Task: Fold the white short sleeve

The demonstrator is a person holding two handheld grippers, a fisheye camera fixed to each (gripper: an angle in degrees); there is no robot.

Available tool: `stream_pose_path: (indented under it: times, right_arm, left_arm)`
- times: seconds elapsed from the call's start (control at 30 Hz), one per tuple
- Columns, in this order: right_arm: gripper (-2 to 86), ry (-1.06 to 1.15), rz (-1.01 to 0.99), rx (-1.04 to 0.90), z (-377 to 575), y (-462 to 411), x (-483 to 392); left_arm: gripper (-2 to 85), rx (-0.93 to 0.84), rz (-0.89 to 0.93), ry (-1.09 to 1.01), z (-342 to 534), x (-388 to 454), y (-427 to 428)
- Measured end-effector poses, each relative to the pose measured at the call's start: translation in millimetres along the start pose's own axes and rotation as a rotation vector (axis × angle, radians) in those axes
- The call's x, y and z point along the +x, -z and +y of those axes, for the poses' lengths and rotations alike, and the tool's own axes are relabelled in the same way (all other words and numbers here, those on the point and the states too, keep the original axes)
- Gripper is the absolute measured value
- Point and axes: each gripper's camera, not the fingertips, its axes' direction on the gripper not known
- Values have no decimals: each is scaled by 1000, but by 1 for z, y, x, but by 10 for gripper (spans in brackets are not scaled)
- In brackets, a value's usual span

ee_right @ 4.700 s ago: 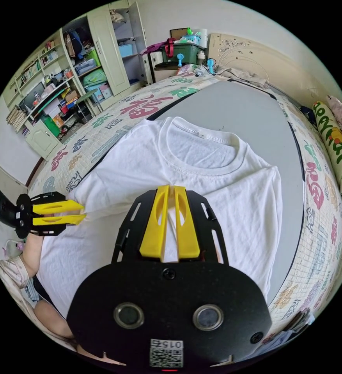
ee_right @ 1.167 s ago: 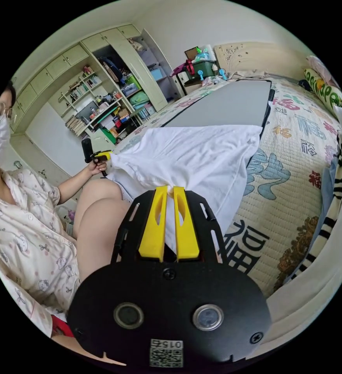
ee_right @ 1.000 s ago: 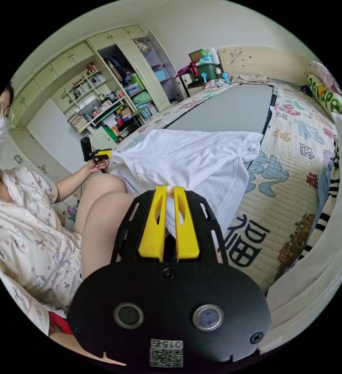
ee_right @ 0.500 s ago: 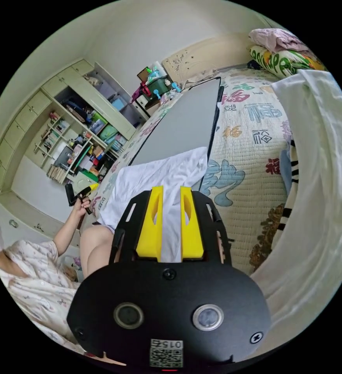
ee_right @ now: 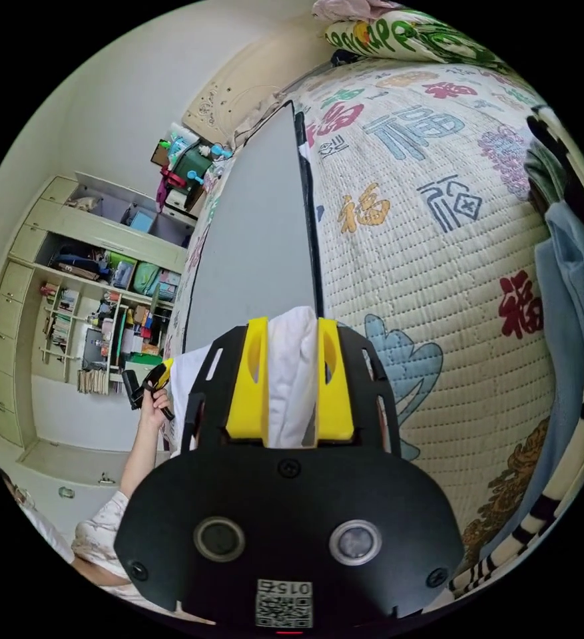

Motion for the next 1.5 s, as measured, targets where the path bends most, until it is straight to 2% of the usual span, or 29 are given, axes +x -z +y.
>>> stream_pose_path:
  times: [0.2,0.33,0.43,0.6,0.7,0.77,0.97,1.1,1.2,1.33,1.5]
  right_arm:
    - [38,24,12,-24,-38,6,-20]
    - [66,86,-73,25,-39,29,-28]
    - [91,106,-78,-51,-55,13,-35]
    - [28,39,-57,-44,-76,-17,-44]
    - [11,66,-36,9,-91,-22,-64]
    - [6,94,0,34,-105,-27,-83]
    - [0,129,90,58,-175,-91,-132]
    - [-1,185,204,6,-196,-174,-153]
    - [-1,183,225,36,-183,-204,-142]
    - [-2,93,147,79,-168,-199,-97]
    - [-1,121,80,168,-173,-203,-97]
  left_arm:
    - [5,16,6,-55,0,-5,-15]
    - [1,49,83,-47,12,-19,-14]
    - [0,48,47,-93,18,-15,-21]
    - [-1,51,74,-83,20,-18,-27]
    - [-2,63,-3,-99,18,-11,-24]
    - [-2,82,7,-108,7,-6,-19]
    - [2,16,-30,-198,-37,12,-51]
    - [3,-17,-54,-252,-46,17,-75]
    - [3,-12,-67,-212,-33,-5,-76]
    - [3,19,-59,-150,-14,-25,-57]
    - [3,120,-42,-127,-17,-24,-31]
